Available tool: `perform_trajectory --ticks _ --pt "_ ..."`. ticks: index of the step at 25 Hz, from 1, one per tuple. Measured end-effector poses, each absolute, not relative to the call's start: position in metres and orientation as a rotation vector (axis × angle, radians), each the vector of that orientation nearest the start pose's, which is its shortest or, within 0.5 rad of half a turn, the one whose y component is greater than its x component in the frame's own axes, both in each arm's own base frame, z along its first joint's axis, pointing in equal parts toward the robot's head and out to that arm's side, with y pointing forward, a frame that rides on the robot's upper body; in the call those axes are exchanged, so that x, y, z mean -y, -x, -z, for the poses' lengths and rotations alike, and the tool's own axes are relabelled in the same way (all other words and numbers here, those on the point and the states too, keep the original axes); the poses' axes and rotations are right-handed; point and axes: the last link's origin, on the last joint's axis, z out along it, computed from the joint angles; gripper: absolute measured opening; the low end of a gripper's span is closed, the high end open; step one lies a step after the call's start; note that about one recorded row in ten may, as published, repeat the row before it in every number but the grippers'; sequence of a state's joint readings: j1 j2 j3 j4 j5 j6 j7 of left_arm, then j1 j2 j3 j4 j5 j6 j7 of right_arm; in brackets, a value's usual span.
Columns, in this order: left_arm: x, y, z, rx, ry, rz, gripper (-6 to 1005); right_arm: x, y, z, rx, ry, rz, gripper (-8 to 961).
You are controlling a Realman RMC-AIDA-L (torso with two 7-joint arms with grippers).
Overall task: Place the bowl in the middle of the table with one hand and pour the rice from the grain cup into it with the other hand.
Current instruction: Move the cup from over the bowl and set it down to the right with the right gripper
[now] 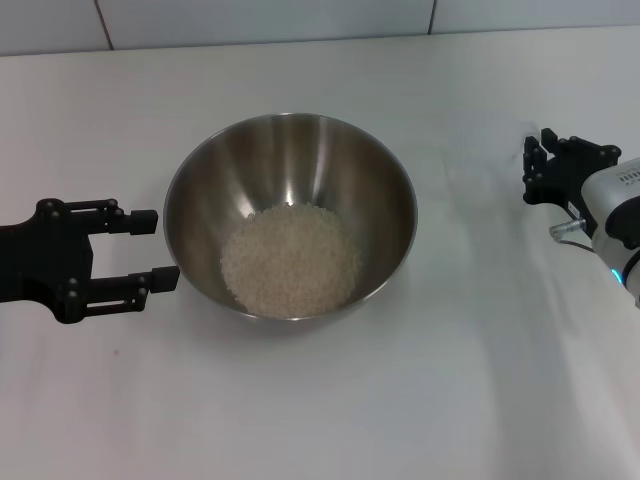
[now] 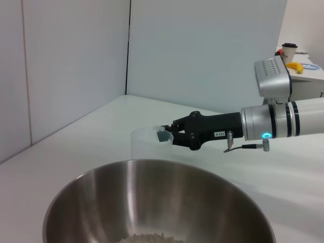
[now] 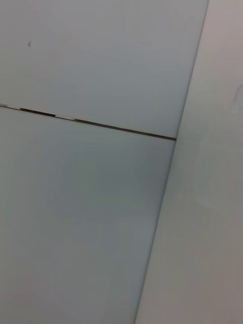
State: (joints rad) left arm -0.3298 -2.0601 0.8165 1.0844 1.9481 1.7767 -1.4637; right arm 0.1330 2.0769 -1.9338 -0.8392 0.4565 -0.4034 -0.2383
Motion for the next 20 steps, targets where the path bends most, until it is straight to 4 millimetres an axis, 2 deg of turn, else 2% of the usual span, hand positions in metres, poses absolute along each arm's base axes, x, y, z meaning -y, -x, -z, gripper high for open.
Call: perform_trajectory --ticks 8,20 --pt "-0.288 0.259 -0.057 0.379 2.829 0.550 677 -0.315 -0.311 0.052 -0.617 1.820 -0.303 150" --pt "-0.285 0.261 -0.058 0.386 2.832 0.553 678 -0.291 -0.314 0.045 -0.641 1.764 -0.340 250"
